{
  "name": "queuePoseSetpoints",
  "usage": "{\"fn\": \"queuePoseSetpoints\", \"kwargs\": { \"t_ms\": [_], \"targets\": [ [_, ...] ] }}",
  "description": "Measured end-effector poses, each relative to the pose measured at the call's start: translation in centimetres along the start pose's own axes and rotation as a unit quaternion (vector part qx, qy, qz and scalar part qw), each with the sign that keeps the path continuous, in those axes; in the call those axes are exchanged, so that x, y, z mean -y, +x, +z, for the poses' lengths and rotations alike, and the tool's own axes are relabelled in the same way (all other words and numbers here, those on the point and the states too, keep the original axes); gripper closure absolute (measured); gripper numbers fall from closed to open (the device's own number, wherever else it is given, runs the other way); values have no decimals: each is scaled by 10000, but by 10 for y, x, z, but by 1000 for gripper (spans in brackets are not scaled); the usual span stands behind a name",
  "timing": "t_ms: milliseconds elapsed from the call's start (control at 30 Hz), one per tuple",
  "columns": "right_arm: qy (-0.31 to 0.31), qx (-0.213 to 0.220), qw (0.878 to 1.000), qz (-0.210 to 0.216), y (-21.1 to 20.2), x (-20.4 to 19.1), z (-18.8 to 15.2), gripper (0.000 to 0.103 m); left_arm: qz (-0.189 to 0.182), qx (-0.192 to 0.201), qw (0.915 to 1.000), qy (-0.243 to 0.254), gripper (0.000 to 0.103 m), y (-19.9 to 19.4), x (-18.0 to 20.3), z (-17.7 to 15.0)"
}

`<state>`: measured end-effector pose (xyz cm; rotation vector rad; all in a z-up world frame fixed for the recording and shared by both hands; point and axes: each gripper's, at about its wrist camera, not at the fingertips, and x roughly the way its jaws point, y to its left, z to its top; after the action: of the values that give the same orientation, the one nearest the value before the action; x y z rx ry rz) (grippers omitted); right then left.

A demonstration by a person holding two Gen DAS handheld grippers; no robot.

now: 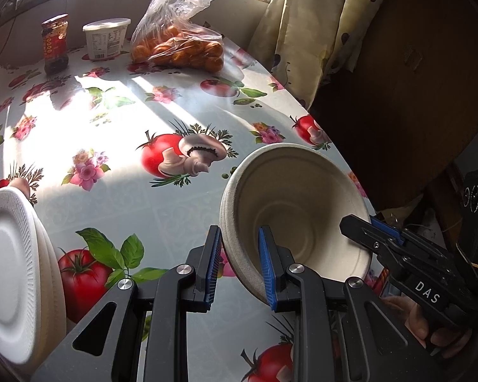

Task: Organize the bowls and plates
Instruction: 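Lift the nested bowls with both tools and carry them over the white plate stack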

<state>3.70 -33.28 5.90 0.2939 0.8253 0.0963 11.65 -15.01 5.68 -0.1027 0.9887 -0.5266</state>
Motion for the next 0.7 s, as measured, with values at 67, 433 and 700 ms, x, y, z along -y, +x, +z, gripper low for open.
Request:
{"fn": "queuePoseSetpoints", "kwargs": {
  "t_ms": [67,433,700],
  "targets": [
    [-12,3,10000,24,0,-3,1,79,25,32,10000,-18,78,-3,-1,0],
    [-236,4,9996,181,3,-28,9,79,156,202,9994,-251,78,-20,-19,0],
    [-504,-6,9981,356,10,-58,15,79,344,364,9977,-457,78,-39,-41,-4]
  ]
}}
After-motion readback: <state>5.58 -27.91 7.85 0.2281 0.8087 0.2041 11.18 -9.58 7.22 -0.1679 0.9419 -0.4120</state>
